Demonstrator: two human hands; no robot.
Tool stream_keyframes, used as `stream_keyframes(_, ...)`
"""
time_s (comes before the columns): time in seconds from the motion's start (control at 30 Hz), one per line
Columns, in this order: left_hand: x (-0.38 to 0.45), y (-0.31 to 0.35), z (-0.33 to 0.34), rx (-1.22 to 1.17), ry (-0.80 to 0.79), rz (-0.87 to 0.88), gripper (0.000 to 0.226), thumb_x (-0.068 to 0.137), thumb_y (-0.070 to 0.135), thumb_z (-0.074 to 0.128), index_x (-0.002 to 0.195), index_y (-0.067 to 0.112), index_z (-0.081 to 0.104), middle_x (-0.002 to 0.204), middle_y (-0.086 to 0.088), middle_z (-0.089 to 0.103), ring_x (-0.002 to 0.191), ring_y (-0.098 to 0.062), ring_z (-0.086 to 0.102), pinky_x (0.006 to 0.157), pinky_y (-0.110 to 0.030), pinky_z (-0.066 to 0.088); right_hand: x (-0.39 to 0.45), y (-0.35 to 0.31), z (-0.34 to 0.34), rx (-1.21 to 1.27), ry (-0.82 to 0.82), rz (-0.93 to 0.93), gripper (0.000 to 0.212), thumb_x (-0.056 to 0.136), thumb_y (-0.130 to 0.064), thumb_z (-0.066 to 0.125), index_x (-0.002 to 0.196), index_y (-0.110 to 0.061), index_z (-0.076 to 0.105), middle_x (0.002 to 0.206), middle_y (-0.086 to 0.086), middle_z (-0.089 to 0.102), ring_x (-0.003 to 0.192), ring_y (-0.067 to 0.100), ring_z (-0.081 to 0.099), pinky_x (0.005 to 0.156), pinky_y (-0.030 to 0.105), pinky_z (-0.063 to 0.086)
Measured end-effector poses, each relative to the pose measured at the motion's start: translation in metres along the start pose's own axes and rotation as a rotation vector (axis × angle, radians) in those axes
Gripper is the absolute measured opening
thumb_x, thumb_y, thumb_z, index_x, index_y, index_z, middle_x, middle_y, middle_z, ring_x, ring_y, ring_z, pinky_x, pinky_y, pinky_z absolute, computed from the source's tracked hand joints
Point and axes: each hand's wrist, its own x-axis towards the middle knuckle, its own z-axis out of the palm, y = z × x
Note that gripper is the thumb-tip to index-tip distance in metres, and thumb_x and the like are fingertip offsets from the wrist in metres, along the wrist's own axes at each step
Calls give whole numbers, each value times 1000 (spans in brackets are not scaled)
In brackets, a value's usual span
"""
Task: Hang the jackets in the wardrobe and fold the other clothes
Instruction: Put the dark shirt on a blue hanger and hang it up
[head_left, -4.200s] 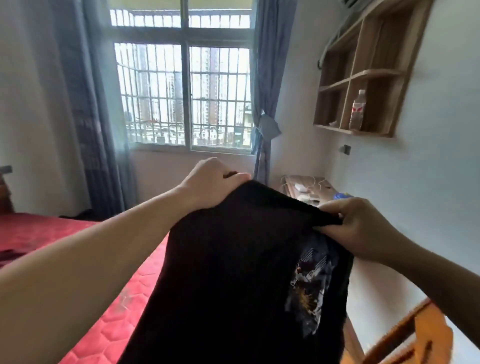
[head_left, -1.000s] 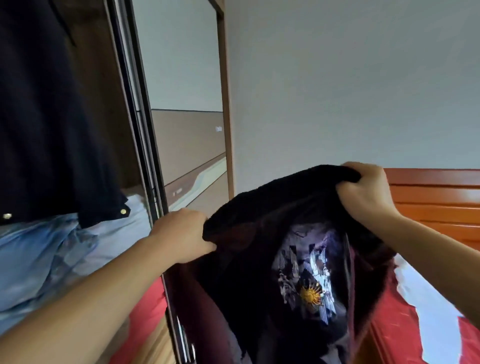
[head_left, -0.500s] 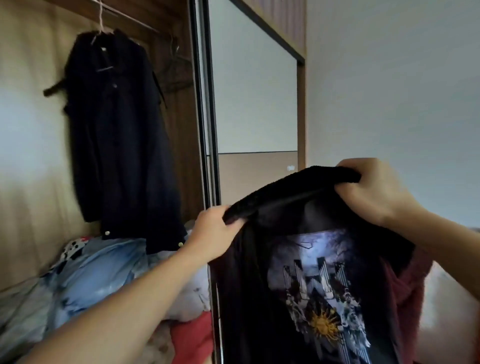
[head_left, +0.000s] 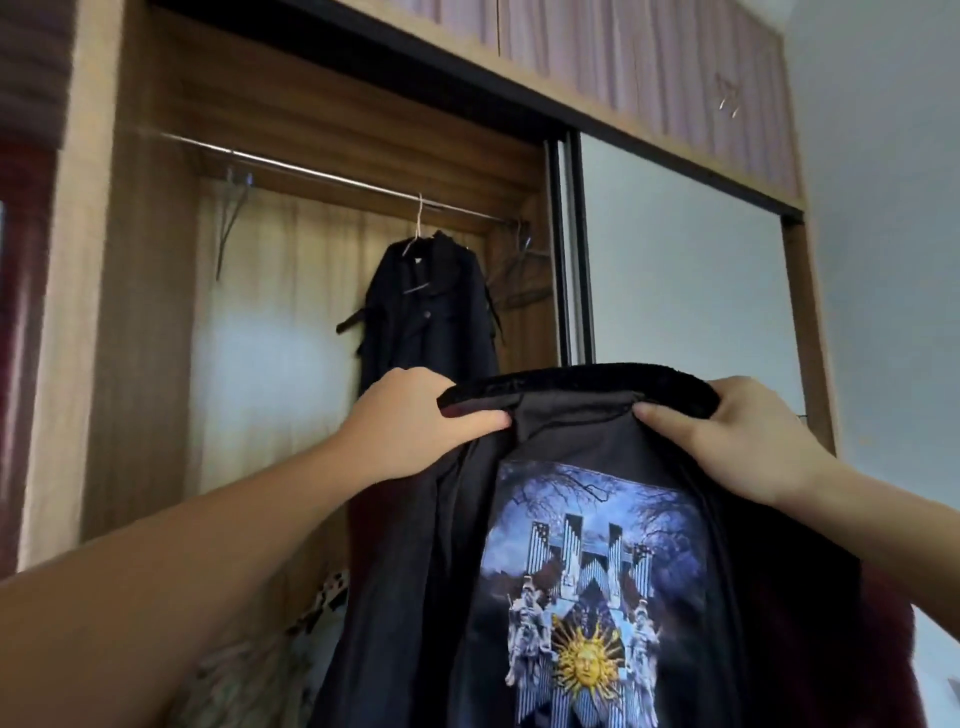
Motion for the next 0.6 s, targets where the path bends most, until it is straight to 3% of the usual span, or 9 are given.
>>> stream_keyframes(0.1, 6, -39, -4, -31, 32, -110, 58, 75, 69, 58, 53, 16, 50, 45, 8, 51, 47, -8, 50, 51, -29, 33, 25, -19, 40, -36, 9, -107, 40, 78, -50, 69, 62, -14, 65, 57, -5, 64, 60, 6, 62, 49, 14, 40)
stream_keyframes(0.2, 12, -85, -12, -60, 74, -199, 43, 80, 57, 64, 48, 30, 56, 44, 18, 51, 48, -2, 47, 48, -22, 31, 50, -40, 80, -179, -28, -255, 36, 81, -56, 62, 62, -25, 57, 59, -11, 60, 65, 11, 61, 56, 23, 44)
stream_keyframes(0.3, 19, -129, -24, -45, 103, -235, 45, 72, 66, 64, 50, 28, 59, 46, 15, 55, 47, -1, 51, 48, -22, 34, 76, -58, 112, -214, -50, -365, 27, 82, -62, 54, 80, -36, 59, 77, -14, 66, 79, 14, 64, 69, 33, 52)
stream_keyframes(0.47, 31, -184, -51, 138, 132, -226, 68, 53, 88, 52, 58, 21, 64, 54, 11, 62, 52, -4, 58, 54, -28, 45, 120, -76, 168, -241, -20, -489, 59, 76, -75, 37, 111, -34, 60, 97, -8, 71, 93, 20, 67, 75, 37, 55)
stream_keyframes(0.6, 48, -207, -66, 254, 162, -176, 79, 51, 95, 47, 51, 16, 56, 48, 12, 55, 51, -3, 53, 51, -30, 40, 156, -85, 206, -163, -10, -492, 49, 80, -70, 46, 109, -33, 60, 98, -6, 71, 94, 22, 66, 76, 39, 55)
